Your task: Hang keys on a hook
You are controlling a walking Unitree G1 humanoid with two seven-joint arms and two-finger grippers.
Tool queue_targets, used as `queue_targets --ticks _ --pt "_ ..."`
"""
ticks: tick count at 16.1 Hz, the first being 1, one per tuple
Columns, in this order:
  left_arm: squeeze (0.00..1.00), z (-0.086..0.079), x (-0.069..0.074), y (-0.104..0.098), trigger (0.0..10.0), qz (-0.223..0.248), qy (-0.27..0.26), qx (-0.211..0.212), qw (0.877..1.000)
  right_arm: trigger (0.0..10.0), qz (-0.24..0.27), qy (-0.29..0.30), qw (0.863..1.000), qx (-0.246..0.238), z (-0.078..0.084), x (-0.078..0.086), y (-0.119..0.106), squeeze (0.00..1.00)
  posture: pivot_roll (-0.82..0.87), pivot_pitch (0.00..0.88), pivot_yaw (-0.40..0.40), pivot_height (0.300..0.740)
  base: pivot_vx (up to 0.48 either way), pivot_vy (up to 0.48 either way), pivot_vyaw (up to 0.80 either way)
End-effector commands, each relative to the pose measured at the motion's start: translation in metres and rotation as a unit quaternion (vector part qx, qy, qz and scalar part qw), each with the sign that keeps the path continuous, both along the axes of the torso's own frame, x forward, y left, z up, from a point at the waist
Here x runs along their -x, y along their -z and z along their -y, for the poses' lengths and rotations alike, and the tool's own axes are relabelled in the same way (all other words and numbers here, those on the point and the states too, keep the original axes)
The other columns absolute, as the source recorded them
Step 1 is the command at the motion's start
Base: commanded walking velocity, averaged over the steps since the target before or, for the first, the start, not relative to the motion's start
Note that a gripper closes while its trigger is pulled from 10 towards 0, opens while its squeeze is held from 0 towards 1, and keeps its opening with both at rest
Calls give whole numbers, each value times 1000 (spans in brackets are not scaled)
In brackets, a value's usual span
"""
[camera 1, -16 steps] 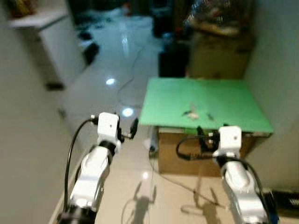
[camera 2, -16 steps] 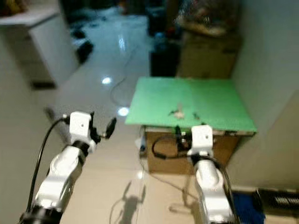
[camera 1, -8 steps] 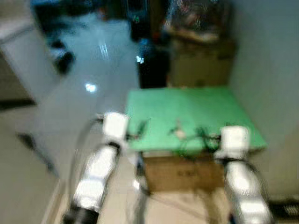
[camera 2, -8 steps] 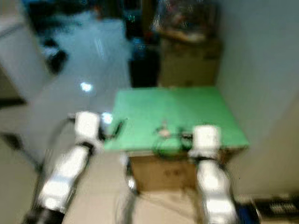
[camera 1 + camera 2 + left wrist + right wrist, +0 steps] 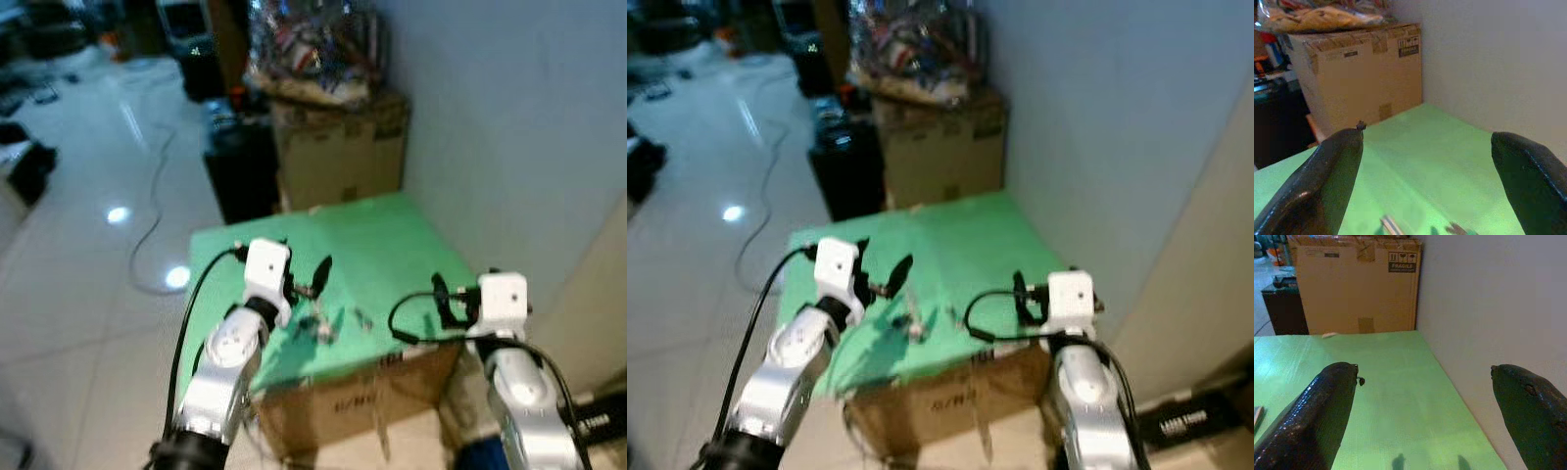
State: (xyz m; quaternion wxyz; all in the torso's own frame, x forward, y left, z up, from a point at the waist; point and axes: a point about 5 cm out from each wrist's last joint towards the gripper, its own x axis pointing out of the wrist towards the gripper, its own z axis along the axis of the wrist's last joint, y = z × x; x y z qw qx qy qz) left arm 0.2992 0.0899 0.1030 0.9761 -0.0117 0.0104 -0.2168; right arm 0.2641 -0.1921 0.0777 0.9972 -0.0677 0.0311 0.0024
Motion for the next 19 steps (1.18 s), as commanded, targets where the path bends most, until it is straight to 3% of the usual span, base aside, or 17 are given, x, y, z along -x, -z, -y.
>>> queue_targets --ticks 1,2,4,7,9,11,13,16,17,19 --pt "0 -9 -8 8 10000 -35 -15 -6 999 10000 4 -19 1000 -3 -11 -1 -3 0 -72 0 94 736 0 0 0" --pt "0 -7 -11 10 10000 -47 -12 -15 999 10000 4 -22 1000 -3 -12 -1 -4 0 -71 0 93 736 0 0 0" --pt "0 1 -27 30 10000 -105 12 -107 989 10000 5 -28 1000 12 -12 -3 -6 0 -78 12 87 736 0 0 0" --pt "0 2 -33 46 10000 -192 16 -111 975 10000 -4 -69 998 -2 -14 -5 -11 0 -102 21 97 736 0 0 0" --pt "0 4 -29 59 10000 -223 29 -133 965 10000 -32 -102 994 -15 -17 6 -5 0 -116 29 100 736 0 0 0" --pt "0 10 -26 66 10000 -238 36 -128 962 10000 -71 -133 988 -19 -22 21 10 0 -125 32 103 736 0 0 0" --pt "0 19 -18 75 10000 -265 51 -98 958 10000 -98 -140 985 -31 -22 31 20 0 -128 39 105 736 0 0 0" --pt "0 31 -11 79 10000 -280 68 -56 956 10000 -109 -142 983 -35 -21 36 23 0 -127 52 103 736 0 0 0" --pt "0 32 -10 80 10000 -281 72 -53 956 10000 -111 -142 983 -35 -21 37 23 0 -127 53 102 736 0 0 0" --pt "0 32 -5 88 10000 -264 61 -89 958 10000 -115 -147 982 -38 -25 42 23 0 -130 75 101 736 0 0 0"
